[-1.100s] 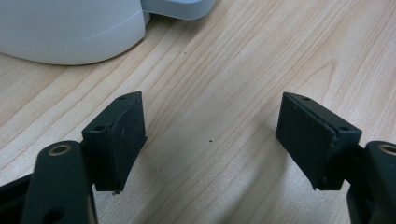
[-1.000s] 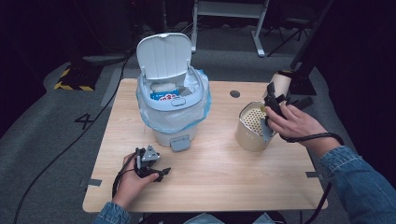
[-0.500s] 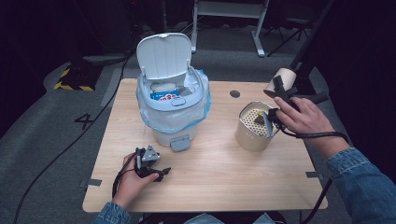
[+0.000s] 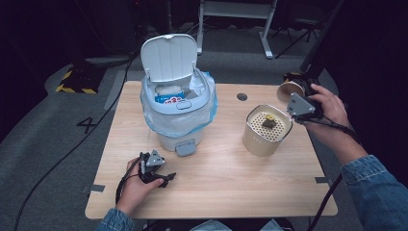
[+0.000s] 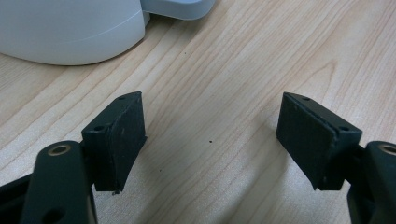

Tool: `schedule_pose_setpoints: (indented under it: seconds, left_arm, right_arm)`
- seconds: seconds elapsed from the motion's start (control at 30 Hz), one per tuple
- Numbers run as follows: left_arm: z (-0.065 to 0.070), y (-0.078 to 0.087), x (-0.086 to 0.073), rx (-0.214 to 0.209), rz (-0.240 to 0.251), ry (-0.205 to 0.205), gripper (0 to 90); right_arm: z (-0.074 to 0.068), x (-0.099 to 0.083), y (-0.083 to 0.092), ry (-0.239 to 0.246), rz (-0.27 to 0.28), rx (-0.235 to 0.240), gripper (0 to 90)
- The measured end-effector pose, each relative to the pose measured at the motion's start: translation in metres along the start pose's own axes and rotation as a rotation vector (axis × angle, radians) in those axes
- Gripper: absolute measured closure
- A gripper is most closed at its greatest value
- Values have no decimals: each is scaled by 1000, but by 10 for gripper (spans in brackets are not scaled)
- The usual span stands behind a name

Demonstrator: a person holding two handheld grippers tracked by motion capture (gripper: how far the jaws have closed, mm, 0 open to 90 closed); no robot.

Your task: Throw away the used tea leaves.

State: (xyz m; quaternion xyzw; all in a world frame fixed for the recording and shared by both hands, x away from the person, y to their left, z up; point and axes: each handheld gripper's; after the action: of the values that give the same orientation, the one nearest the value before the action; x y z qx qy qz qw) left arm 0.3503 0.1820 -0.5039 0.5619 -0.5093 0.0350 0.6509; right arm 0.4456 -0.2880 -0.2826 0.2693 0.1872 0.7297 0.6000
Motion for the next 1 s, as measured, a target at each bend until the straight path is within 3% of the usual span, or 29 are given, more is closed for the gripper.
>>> schedule_pose_setpoints:
  seconds: [0.07, 0.23, 0.33, 0.5, 0.63, 0.73, 0.83, 1.0]
  left_arm:
    - [0, 0, 0, 0, 0, 1, 240]
    - [0, 0, 0, 2, 0, -2, 240]
    - [0, 0, 0, 0, 0, 1, 240]
    - [0, 0, 0, -1, -1, 1, 240]
    - [0, 0, 0, 1, 0, -3, 240]
    - [0, 0, 0, 2, 0, -3, 240]
    - [0, 0, 0, 2, 0, -3, 240]
    - [0, 0, 0, -1, -1, 1, 240]
  right_arm:
    - [3, -6, 0, -131, 81, 57, 318]
    - [8, -20, -1, -446, 289, 255, 317]
    - [12, -28, -3, -566, 379, 339, 316]
    - [15, -40, -5, -727, 519, 487, 316]
    - [19, -47, -5, -749, 590, 574, 317]
    - [22, -49, -5, -739, 653, 660, 317]
    - [23, -51, -7, -709, 682, 728, 316]
    - [29, -50, -3, -669, 674, 760, 315]
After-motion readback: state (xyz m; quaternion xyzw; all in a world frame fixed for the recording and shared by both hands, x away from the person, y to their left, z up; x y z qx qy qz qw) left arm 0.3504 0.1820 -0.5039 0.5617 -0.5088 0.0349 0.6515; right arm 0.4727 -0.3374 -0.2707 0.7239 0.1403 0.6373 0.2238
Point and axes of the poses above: each handheld gripper's, and its own axes: y roughly backward along the jaws, x roughly out of its top, z roughly to its right, and after that the axes turned 14 degrees about x, right-handed
